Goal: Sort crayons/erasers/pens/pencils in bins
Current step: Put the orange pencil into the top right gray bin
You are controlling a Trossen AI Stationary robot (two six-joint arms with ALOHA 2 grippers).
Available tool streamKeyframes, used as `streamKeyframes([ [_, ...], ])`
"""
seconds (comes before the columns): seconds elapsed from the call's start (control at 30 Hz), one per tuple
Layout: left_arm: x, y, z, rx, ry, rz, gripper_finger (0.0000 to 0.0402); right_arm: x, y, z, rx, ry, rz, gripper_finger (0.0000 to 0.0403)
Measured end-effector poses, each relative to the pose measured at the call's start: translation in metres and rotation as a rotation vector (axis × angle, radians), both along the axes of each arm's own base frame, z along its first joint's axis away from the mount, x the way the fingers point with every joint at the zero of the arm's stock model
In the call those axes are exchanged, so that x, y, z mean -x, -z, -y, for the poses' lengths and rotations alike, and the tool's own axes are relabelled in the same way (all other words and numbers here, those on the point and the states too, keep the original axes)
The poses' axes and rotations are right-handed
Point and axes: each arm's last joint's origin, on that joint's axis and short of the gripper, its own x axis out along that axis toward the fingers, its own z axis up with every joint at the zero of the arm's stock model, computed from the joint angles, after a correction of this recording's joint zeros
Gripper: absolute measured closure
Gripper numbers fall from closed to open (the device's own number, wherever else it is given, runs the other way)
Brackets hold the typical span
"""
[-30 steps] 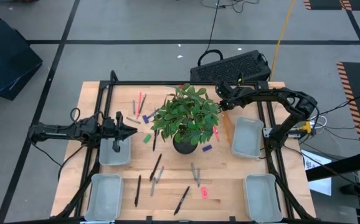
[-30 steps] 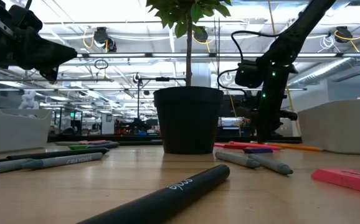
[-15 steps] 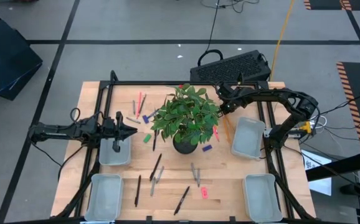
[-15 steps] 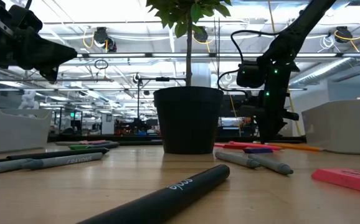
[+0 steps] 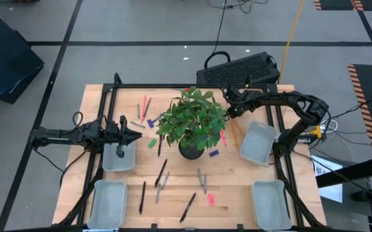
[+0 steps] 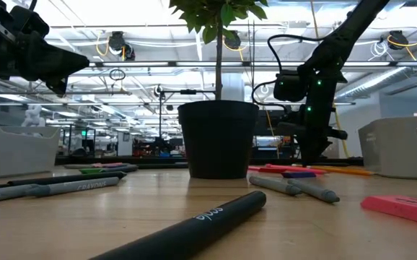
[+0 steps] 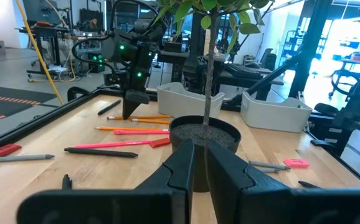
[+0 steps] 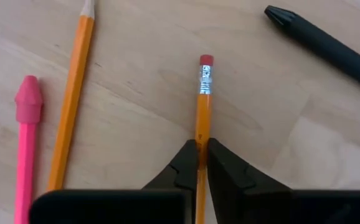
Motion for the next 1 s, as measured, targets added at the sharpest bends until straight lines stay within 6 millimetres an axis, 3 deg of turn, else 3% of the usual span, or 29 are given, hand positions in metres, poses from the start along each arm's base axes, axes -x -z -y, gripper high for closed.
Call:
streamKeyframes([
  [0.17,0.000,0.000,0.000,0.000,0.000,0.000,0.0360,0.000,-0.004,0.000,0.005,0.035,0.025,0.0387],
  [0.33,0.000,0.000,0.000,0.000,0.000,0.000,0.0360,0.001,-0.021,-0.001,0.056,0.064,0.105,0.0387],
  [0.63,0.000,0.000,0.000,0.000,0.000,0.000,0.0360,0.011,-0.077,-0.019,0.139,0.109,0.334,0.0387],
  [0.87,0.000,0.000,0.000,0.000,0.000,0.000,0.0360,0.051,-0.132,-0.069,0.131,0.165,0.510,0.0387],
  [1.0,0.000,0.000,0.000,0.000,0.000,0.000,0.0360,0.088,-0.143,-0.105,0.041,0.180,0.475,0.0387],
])
